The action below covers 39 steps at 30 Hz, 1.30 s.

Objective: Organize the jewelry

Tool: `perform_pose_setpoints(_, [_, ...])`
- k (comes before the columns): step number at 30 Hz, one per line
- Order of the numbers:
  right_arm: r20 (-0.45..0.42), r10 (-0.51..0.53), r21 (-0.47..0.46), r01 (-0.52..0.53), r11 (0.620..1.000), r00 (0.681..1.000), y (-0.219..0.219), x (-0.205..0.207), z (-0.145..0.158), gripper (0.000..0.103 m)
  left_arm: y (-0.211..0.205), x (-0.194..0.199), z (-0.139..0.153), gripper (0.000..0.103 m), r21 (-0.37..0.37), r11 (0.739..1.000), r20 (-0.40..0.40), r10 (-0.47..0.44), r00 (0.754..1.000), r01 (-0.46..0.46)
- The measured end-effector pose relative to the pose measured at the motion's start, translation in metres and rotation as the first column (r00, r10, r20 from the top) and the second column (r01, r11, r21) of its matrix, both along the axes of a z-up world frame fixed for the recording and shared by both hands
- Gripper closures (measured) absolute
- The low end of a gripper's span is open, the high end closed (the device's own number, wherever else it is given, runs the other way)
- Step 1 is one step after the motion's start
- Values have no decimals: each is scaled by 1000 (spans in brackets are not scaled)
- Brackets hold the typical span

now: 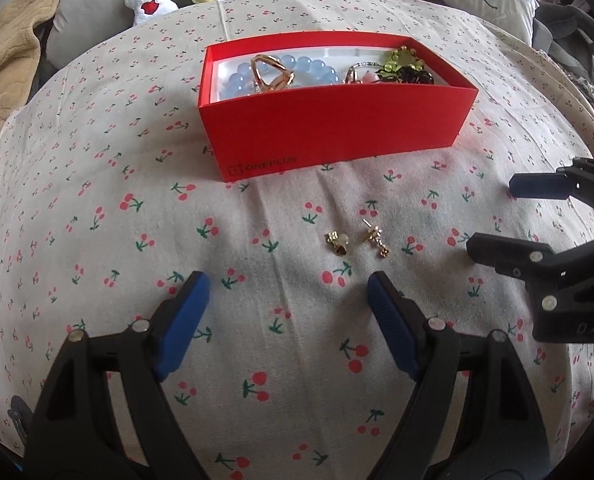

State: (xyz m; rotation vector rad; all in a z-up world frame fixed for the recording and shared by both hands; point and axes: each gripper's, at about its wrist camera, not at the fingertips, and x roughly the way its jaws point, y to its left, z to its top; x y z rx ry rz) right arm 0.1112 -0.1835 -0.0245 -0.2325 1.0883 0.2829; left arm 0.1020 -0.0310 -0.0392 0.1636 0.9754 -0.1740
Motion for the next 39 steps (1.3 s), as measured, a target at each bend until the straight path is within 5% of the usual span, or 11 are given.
perform_pose_setpoints(14, [6, 13, -18, -13, 1000, 1000, 2, -1, -2, 25, -12, 10, 2, 57, -33, 998, 27, -52, 998, 53])
perform_pose_setpoints(19, [8, 10, -19, -10, 1000, 1000, 4, -1, -2, 25, -6, 11, 3, 92, -64, 997, 27, -52, 998, 53])
perform_pose_setpoints(27, [6, 22, -7, -22, 1000, 1000, 14, 2, -3, 25, 1, 5, 8, 93, -73, 995, 23, -62, 998, 64])
perform_pose_setpoints(39, [-13, 107, 96, -106, 990, 994, 61, 3, -8, 25, 43, 3, 13, 93, -96, 993, -24, 71, 997, -73])
